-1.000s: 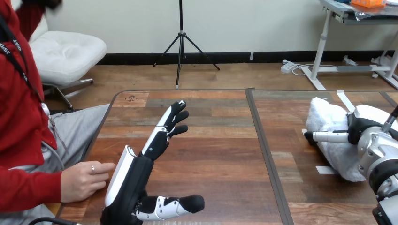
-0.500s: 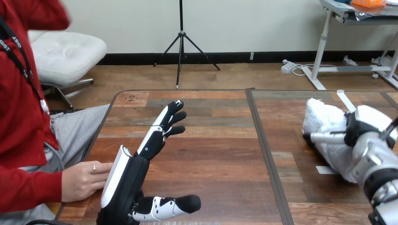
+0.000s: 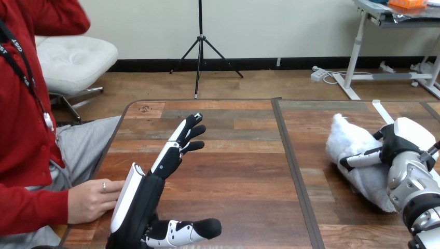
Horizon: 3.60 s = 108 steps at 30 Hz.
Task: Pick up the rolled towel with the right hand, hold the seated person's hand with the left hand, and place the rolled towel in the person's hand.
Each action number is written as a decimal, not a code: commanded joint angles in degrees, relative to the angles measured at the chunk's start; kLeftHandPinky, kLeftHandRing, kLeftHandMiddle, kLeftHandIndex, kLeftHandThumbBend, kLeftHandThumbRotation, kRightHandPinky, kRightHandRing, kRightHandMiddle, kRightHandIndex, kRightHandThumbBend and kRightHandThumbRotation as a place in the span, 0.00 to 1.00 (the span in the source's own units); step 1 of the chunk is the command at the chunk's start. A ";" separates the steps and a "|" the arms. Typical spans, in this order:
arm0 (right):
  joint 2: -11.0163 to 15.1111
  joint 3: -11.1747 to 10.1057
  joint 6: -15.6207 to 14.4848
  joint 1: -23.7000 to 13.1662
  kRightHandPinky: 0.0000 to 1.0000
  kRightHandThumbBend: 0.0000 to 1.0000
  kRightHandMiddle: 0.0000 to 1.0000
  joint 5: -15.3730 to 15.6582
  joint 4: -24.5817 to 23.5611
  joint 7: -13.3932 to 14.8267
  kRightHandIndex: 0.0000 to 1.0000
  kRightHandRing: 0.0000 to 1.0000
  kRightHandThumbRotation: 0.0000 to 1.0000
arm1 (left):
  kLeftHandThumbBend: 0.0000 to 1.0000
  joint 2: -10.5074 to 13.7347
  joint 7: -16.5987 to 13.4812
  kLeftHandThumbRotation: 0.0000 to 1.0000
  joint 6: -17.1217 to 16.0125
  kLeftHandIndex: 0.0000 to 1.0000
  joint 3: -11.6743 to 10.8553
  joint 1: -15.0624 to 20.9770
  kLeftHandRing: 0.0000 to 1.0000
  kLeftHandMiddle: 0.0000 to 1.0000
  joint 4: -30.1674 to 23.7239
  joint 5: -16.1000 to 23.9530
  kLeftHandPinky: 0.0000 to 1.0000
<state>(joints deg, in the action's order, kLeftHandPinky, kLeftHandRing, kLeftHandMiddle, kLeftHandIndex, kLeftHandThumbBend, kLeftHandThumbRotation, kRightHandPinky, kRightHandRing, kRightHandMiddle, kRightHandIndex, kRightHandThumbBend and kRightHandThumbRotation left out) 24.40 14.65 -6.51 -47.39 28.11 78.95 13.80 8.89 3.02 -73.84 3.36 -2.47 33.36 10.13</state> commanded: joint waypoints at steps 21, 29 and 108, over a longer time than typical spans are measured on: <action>-1.53 -5.74 10.54 3.76 0.29 0.75 0.45 -6.28 -1.85 0.79 0.31 0.40 0.00 | 1.00 0.65 -0.44 0.72 -3.23 0.94 -1.19 2.19 0.90 0.95 -2.15 0.37 0.80; -1.29 -8.12 14.47 4.25 0.25 0.74 0.38 -9.01 -2.70 0.16 0.28 0.33 0.00 | 1.00 1.13 0.07 0.71 -3.05 0.94 -0.33 2.20 0.90 0.95 -2.24 -0.86 0.81; -18.45 -26.47 37.14 26.01 0.04 0.49 0.17 -54.41 -43.43 -45.88 0.24 0.09 0.00 | 1.00 5.77 -1.72 0.58 14.18 0.98 -8.70 -3.18 0.99 1.00 -18.68 10.43 0.94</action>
<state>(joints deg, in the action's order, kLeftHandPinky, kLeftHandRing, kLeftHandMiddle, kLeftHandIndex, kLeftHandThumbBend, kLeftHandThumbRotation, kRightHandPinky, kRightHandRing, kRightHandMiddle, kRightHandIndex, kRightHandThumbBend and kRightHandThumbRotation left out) 7.70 -10.92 29.18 -18.72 -23.69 41.59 -30.19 12.89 3.37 -61.00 -2.63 -7.30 19.82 18.62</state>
